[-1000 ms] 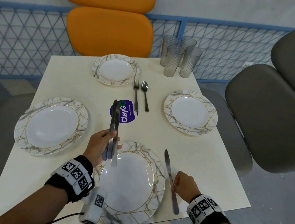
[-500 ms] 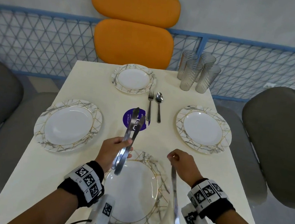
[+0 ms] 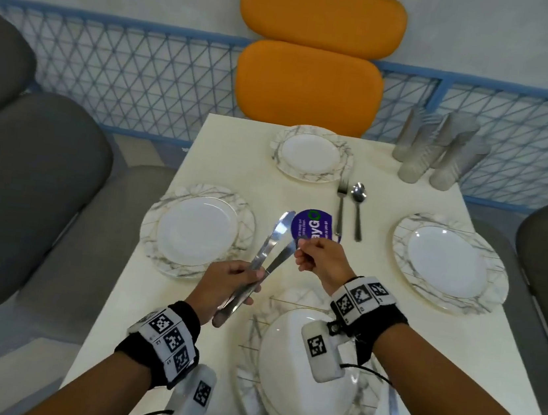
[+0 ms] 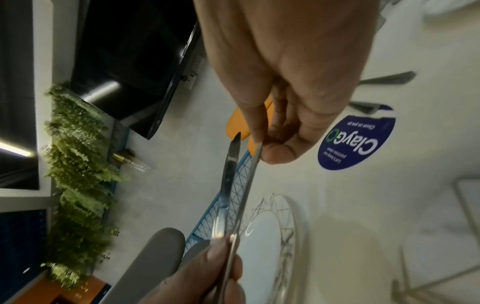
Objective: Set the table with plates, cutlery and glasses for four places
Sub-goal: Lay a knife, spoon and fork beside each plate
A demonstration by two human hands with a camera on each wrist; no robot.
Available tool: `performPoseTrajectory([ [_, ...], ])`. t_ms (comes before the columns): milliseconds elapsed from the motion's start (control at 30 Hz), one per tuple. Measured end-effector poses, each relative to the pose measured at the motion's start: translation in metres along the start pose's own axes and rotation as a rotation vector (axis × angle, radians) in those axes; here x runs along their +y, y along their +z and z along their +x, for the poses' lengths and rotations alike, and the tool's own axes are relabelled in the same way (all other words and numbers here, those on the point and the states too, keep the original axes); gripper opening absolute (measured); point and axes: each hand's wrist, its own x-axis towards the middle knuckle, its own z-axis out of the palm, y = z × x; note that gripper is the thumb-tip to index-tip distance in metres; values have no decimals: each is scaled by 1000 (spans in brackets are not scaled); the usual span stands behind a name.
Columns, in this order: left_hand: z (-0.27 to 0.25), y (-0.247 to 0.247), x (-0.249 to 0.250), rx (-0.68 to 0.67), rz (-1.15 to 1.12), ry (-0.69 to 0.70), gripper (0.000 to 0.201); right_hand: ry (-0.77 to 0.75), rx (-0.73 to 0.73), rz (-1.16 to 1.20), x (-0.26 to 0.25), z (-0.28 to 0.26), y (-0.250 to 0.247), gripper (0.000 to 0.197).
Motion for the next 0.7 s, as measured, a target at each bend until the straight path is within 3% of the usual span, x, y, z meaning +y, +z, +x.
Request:
performPoseTrajectory([
  [133,2,-53,4,-42,82,-29,22,69,-58,74,4,2,32,20],
  [267,4,-111,7,-34,170,-95,23,157,-25,138,20,2,57,17],
  [333,8,-142,3,44,205,-129,13,199,-1,156,29,0,68,17],
  [400,16,-173,-6,161,221,-123,15,246,15,151,39,-2,80,17],
  [567,18,-217,-5,500,215,10,13,353,56,35,66,-2,109,21],
  [700,22,-225,-2,510,139,46,21,390,132,69,81,-2,125,25],
])
